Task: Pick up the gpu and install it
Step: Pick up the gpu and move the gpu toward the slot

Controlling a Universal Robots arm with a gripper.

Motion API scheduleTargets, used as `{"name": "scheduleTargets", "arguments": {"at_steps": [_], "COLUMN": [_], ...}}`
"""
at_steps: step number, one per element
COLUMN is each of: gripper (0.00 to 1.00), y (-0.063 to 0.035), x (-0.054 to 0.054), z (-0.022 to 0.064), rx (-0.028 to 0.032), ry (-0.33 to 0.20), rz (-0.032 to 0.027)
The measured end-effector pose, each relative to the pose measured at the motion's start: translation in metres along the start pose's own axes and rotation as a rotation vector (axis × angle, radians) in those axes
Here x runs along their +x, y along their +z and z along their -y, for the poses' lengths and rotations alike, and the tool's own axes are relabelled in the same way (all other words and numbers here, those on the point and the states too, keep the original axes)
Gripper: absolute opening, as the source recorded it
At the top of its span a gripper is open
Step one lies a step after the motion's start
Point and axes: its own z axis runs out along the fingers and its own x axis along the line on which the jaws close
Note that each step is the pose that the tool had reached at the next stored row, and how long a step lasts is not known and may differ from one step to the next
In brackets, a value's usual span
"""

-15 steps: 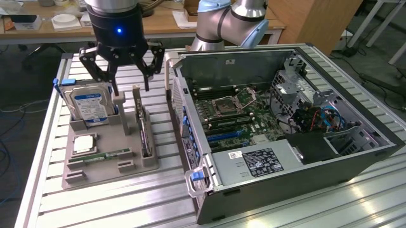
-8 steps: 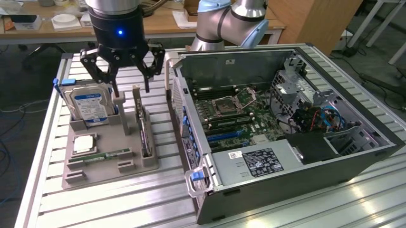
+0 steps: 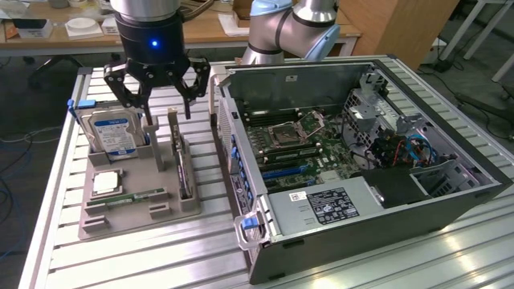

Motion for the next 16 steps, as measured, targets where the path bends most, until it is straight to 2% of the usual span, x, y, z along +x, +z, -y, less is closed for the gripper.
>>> {"name": "scheduleTargets", "arguments": {"at_steps": [16], "gripper": [0.65], "y": [0.0052], "x": [0.0001], "z": [0.0003], "rx": [0.0001], "ry": [0.000], "rz": [0.0001]}}
